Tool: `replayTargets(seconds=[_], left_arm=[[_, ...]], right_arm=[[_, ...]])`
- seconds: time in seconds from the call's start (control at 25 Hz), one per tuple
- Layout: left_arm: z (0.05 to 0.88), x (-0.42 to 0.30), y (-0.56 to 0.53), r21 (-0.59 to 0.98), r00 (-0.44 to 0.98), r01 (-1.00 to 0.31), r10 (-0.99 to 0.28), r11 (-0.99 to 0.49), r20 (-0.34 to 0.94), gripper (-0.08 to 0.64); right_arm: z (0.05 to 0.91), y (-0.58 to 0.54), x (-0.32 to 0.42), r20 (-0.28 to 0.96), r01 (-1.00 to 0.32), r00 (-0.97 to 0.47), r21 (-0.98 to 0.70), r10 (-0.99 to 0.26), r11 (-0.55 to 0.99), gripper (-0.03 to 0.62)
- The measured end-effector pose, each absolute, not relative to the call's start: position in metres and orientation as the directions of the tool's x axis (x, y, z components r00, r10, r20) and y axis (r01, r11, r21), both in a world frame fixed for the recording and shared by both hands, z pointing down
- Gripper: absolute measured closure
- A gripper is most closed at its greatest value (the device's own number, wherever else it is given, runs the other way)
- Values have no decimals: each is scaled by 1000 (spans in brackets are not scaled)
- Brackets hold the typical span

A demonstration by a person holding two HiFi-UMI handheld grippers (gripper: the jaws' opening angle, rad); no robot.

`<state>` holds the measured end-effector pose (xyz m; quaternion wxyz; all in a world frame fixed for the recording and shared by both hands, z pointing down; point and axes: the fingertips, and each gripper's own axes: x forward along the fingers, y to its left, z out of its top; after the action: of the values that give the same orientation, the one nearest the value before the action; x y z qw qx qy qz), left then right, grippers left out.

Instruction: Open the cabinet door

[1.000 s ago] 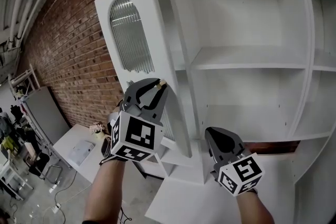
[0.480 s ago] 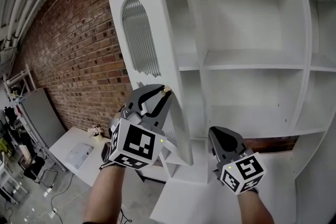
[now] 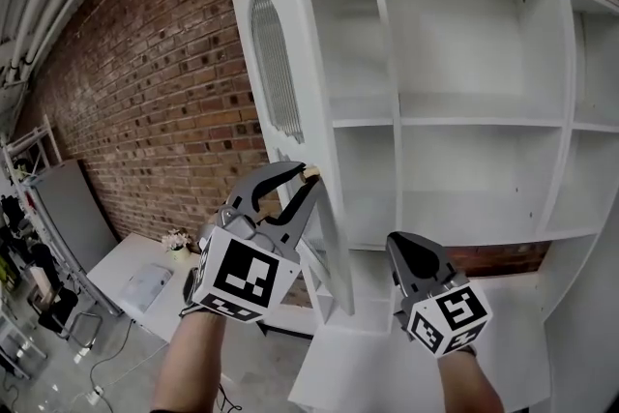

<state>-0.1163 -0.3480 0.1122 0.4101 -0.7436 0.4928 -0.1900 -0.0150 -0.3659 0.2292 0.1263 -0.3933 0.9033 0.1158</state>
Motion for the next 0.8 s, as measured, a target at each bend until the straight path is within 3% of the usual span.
replayTargets(seconds=[0.8], left_arm=[[106,-220,-300,-798,428,-585,-891,-144,-153,472]], right_arm=[[224,-338,-108,-298,-717,-689,141,-661,683,588]])
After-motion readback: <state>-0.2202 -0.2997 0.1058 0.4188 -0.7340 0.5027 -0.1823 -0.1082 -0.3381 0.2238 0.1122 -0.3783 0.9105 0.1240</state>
